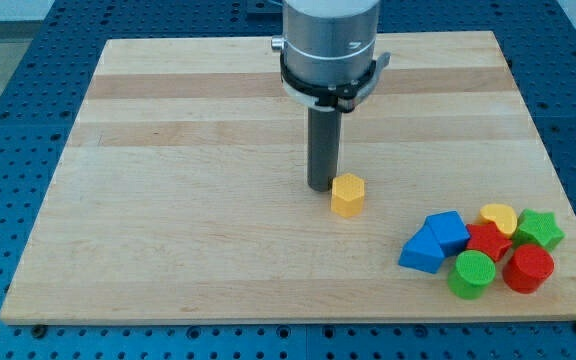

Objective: Move the yellow hexagon into the group of blocks

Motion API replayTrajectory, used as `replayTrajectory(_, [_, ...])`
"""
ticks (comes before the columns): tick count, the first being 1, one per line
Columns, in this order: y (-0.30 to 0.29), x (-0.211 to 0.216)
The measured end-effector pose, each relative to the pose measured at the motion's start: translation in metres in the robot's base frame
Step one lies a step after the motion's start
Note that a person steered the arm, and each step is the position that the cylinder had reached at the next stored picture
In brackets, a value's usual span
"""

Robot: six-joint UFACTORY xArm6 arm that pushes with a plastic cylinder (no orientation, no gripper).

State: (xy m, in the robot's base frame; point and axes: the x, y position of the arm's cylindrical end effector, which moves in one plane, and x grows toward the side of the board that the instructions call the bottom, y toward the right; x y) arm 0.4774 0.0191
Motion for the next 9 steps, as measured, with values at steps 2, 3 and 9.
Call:
replayTrajectory(2, [0.01, 0.019])
replayTrajectory(3, [0.022, 0.03])
replayTrajectory(9, [0.074, 0.041])
